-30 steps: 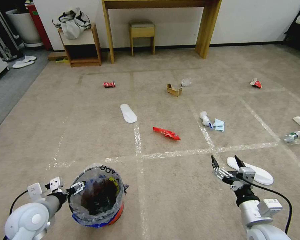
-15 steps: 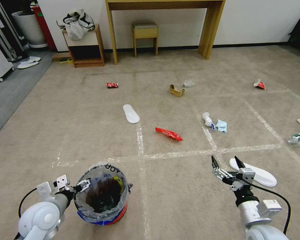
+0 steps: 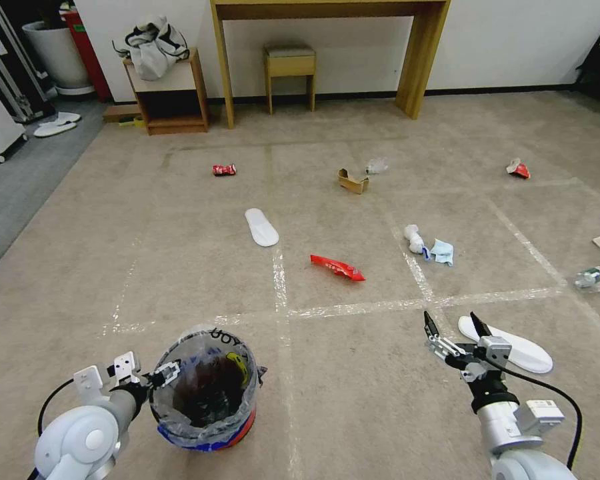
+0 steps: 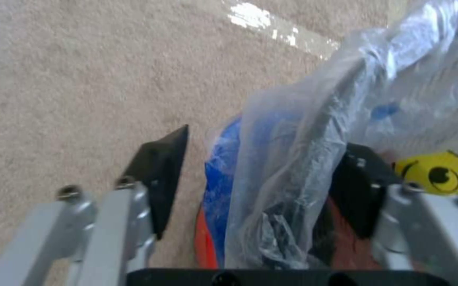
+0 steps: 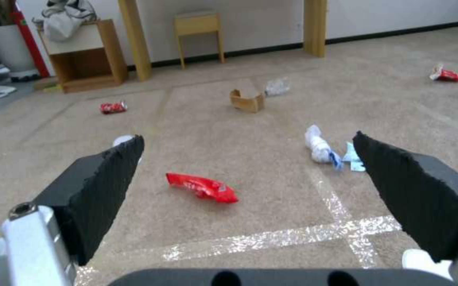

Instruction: Pick up the trash bin and place the garbage on the floor into it.

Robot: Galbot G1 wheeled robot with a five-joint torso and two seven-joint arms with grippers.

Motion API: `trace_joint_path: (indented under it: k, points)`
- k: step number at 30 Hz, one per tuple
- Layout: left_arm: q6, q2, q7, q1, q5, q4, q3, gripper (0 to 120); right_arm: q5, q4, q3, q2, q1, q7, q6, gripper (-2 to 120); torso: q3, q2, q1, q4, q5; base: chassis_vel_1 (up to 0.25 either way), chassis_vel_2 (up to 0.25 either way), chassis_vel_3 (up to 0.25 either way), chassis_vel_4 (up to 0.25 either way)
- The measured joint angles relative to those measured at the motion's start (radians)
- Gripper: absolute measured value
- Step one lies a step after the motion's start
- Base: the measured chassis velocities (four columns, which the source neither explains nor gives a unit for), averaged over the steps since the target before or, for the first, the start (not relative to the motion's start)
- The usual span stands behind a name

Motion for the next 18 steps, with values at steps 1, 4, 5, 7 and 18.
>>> trace_joint_path:
  k: [1,4,5,7,18]
  points:
    - [0.0,0.012,-0.005,0.005,-0.014,-0.004,0.0,55,0.0,0.004,-0.001,0.001,-0.003,0.001,0.0,100,0.0,0.0,0.0,0.0,-0.0001,0.0,0.0,0.0,0.0]
    - [0.012,0.034,-0.016,0.006,-0.042,-0.011,0.0,43,0.0,0.01,-0.001,0.007,-0.011,0.003,-0.001,100,0.0,0.0,0.0,-0.0001,-0.0004,0.0,0.0,0.0,0.0]
    - [0.012,0.034,-0.016,0.006,-0.042,-0.011,0.0,43,0.0,0.01,-0.001,0.007,-0.011,0.003,-0.001,100,0.0,0.0,0.0,-0.0001,-0.0004,0.0,0.0,0.0,0.0]
    - [0.018,0.044,-0.027,-0.001,-0.061,-0.014,0.004,34,0.0,0.01,-0.001,0.008,-0.012,0.004,-0.001,100,0.0,0.0,0.0,0.0,-0.0004,0.0,0.0,0.0,0.0]
    - [0.025,0.081,-0.046,-0.016,-0.098,-0.023,0.039,2,-0.009,-0.004,-0.006,0.022,-0.001,0.003,0.008,100,0.0,0.0,0.0,0.0004,0.0004,0.0,0.0,0.0,0.0]
